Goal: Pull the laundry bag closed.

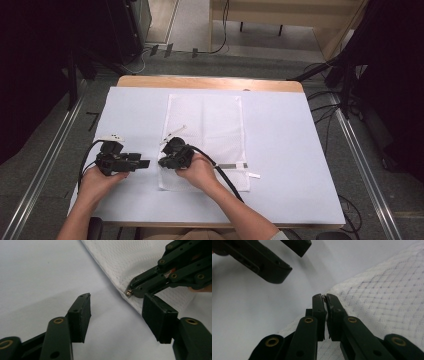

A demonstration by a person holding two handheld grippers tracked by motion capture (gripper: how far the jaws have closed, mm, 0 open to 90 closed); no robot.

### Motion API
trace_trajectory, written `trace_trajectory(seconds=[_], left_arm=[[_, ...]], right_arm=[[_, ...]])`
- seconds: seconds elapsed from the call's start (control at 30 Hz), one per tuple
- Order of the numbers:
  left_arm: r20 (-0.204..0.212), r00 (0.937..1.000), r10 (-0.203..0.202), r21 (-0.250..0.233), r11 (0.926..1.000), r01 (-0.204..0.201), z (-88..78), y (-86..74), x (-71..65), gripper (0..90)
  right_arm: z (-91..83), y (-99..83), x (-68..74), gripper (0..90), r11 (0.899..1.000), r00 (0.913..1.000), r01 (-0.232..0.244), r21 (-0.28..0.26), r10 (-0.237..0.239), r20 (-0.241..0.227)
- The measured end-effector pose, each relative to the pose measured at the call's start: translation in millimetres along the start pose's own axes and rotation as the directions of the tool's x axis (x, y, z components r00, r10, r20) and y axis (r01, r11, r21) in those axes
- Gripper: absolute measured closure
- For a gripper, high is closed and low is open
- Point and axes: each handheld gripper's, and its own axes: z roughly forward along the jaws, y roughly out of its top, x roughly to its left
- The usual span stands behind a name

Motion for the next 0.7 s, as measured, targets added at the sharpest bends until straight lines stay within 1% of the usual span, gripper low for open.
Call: trace_trajectory(seconds=[0.07,0.1,0.17,0.2,0.3,0.37,0.43,0.47,0.5,0.57,0.6,0.63,0.67,0.7], left_arm=[[0.012,0.9999,0.009,0.001,1.0000,-0.009,0.7,0.4,-3.2,38.5],[0.016,0.9997,0.021,0.000,0.9998,-0.021,0.8,0.4,-4.3,38.1],[0.027,0.9992,0.029,0.005,0.9996,-0.029,1.1,0.2,-6.6,38.1],[0.032,0.9990,0.032,0.003,0.9995,-0.032,1.3,0.0,-7.1,38.9],[0.022,0.9992,0.034,-0.001,0.9994,-0.034,1.4,-0.6,-10.7,38.7],[0.013,0.9990,0.043,-0.011,0.9990,-0.043,1.9,-1.0,-14.4,38.6],[0.030,0.9984,0.049,0.003,0.9988,-0.049,4.4,-0.8,-16.8,42.2],[0.046,0.9978,0.048,0.027,0.9984,-0.050,8.4,-0.5,-18.3,44.7],[0.046,0.9978,0.048,0.027,0.9984,-0.050,8.4,-0.5,-18.3,46.4],[0.060,0.9974,0.039,0.054,0.9976,-0.043,13.2,-0.6,-18.6,47.9],[0.082,0.9953,0.051,0.084,0.9948,-0.058,18.5,-1.1,-18.6,48.1],[0.082,0.9953,0.051,0.084,0.9948,-0.058,18.5,-1.1,-18.6,48.7],[0.080,0.9948,0.062,0.091,0.9934,-0.070,20.0,-1.0,-20.1,48.9],[0.093,0.9935,0.066,0.080,0.9941,-0.074,20.3,-0.3,-21.5,48.9]], right_arm=[[-3.1,1.1,0.5,87.4,1.000,1.0000,0.006,-0.008,-0.006,0.001],[-6.0,2.1,1.1,87.4,1.000,1.0000,0.006,-0.012,-0.006,0.000],[-7.3,2.5,1.2,87.4,1.000,1.0000,0.007,-0.015,-0.007,0.001],[-9.3,2.8,0.6,87.4,1.000,1.0000,0.009,-0.025,-0.009,-0.003],[-11.7,3.6,0.7,87.4,0.999,0.9999,0.009,-0.038,-0.009,-0.008],[-13.0,4.1,1.0,87.4,0.999,0.9999,0.010,-0.042,-0.010,-0.008],[-17.2,6.0,2.6,87.4,0.999,0.9998,0.018,-0.049,-0.018,-0.004],[-18.7,6.4,2.4,87.4,0.998,0.9998,0.022,-0.052,-0.022,-0.004],[-19.7,6.7,2.2,87.3,0.998,0.9998,0.019,-0.056,-0.020,-0.004],[-22.2,7.4,2.3,87.4,0.998,0.9999,0.010,-0.060,-0.011,-0.010],[-23.0,7.7,2.5,87.4,0.998,0.9998,0.014,-0.063,-0.015,-0.010],[-23.6,8.0,2.9,87.4,0.998,0.9997,0.020,-0.065,-0.021,-0.011],[-24.2,8.3,3.8,87.4,0.998,0.9997,0.018,-0.064,-0.019,-0.013],[-24.5,8.4,4.4,87.4,0.998,0.9996,0.023,-0.062,-0.024,-0.012]])
